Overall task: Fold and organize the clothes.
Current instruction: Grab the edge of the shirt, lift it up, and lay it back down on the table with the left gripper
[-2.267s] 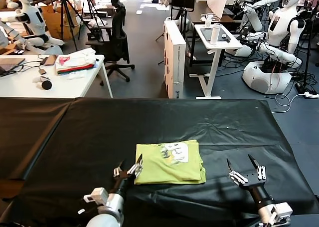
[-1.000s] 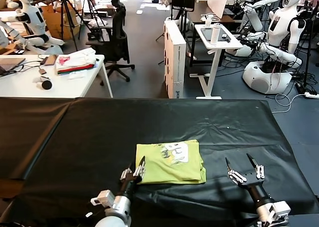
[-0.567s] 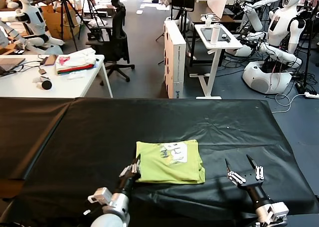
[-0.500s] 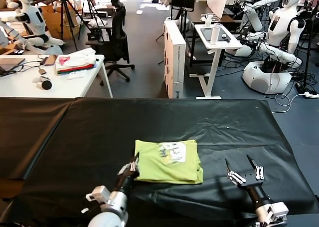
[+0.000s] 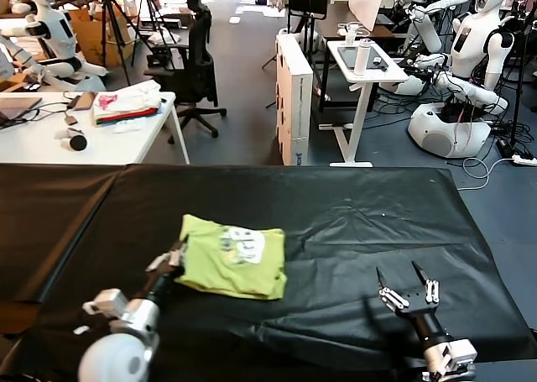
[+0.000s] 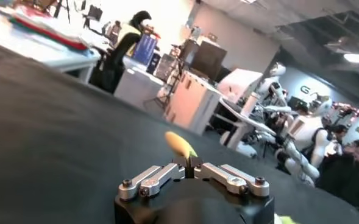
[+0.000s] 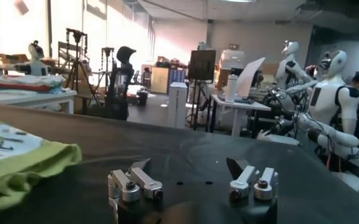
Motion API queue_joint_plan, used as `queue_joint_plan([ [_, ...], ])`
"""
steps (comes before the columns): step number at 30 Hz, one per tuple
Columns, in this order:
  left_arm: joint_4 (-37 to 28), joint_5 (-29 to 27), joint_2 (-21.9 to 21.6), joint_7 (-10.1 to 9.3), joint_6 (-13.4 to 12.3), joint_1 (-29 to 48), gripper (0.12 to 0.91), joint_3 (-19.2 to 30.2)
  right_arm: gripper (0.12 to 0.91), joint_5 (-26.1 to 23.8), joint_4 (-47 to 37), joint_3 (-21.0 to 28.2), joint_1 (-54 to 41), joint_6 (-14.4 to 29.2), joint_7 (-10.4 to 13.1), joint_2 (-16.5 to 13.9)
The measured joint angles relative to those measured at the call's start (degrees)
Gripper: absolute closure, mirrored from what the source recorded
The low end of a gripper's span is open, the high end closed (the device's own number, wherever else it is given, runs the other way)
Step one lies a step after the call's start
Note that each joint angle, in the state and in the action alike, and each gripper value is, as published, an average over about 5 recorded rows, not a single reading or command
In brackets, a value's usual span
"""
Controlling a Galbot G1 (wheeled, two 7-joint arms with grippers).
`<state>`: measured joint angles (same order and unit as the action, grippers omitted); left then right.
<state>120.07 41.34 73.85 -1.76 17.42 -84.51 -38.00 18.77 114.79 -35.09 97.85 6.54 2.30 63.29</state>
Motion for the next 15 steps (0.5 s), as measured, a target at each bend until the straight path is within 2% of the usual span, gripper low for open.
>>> queue_joint_plan([
  [5,2.8,3.8,-4.6,-2.42,2.5,0.3,0.852,-5.0,0.118,-0.1,-0.3,0.2,-0.3,-0.1,0.1,0.4],
  [8,4.7,5.5,-6.1,-4.38,4.6,1.4,0.852,-5.8,0.118,-0.6,-0.4,0.1,-0.2,-0.1,0.1,0.7],
  [12,7.0,7.7,-5.4,-8.12,7.6,4.2,0.852,-3.9,0.118,-1.4,0.0,-0.4,0.6,-0.1,0.1,1.5],
  [15,7.5,8.3,-2.8,-10.99,8.9,6.6,0.852,0.1,0.118,-2.2,0.2,-1.0,1.4,-0.1,0.2,2.2],
])
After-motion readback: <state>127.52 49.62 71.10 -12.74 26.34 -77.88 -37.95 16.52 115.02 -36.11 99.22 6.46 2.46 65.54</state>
